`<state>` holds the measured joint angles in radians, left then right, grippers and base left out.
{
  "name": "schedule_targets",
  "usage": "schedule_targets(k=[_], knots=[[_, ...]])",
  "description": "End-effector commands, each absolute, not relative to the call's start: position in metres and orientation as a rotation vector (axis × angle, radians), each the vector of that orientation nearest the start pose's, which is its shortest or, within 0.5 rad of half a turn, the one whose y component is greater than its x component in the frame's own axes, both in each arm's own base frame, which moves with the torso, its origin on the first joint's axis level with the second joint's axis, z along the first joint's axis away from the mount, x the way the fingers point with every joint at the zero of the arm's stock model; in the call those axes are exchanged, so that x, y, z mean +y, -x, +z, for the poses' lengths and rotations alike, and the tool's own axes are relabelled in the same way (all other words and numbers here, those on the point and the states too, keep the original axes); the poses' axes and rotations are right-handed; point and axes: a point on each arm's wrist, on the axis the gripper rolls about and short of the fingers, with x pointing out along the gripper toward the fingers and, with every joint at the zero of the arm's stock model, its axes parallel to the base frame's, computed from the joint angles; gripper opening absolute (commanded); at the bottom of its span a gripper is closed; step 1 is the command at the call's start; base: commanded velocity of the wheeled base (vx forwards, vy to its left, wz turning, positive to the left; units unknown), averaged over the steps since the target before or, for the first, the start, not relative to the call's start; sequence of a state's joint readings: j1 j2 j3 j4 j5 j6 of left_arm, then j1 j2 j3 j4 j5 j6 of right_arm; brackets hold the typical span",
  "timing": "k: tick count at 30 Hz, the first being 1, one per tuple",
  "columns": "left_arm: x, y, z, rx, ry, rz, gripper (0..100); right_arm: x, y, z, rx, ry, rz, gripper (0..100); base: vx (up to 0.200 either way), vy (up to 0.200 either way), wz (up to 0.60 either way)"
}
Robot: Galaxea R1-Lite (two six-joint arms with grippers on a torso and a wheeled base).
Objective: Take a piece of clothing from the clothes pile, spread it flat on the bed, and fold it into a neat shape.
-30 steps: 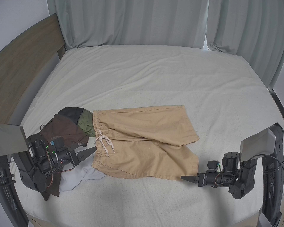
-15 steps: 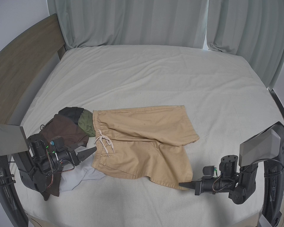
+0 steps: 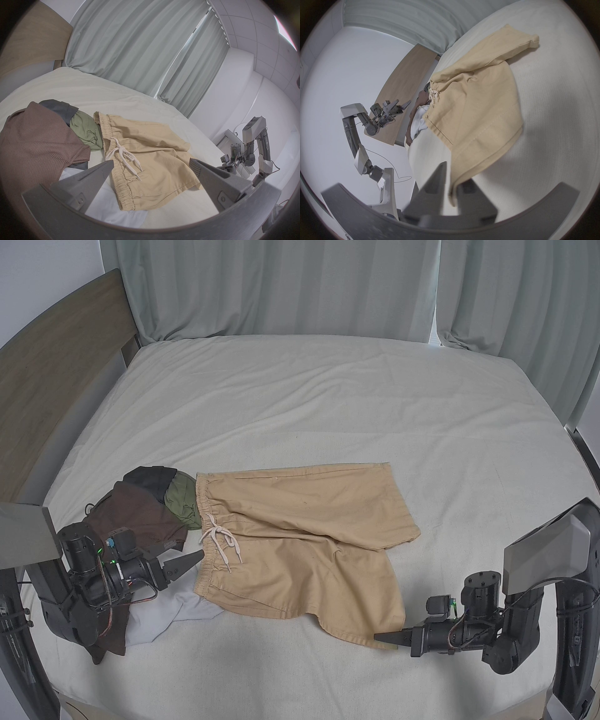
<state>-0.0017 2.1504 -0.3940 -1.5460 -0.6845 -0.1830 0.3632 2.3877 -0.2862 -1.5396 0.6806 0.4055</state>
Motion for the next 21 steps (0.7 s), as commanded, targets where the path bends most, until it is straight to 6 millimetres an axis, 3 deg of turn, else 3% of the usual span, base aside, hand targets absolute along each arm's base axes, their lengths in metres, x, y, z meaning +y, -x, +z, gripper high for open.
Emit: schedule_targets(k=[1, 10, 21], knots=[[-0.015, -0.302, 0.045, 0.264, 0.246, -0.663, 100, 0.112, -0.265, -0.034, 0.749, -0.469, 0.864, 100, 0.0, 0.0, 0.0], [-0.016, -0.301, 0.044, 0.267, 0.247, -0.666, 100, 0.093, -0.3, -0.026, 0.647, -0.574, 0.74, 100, 0.0, 0.0, 0.0], [-0.016, -0.302, 0.045, 0.265, 0.245, -0.667, 100, 0.093, -0.315, -0.025, 0.611, -0.618, 0.7, 100, 0.0, 0.0, 0.0]])
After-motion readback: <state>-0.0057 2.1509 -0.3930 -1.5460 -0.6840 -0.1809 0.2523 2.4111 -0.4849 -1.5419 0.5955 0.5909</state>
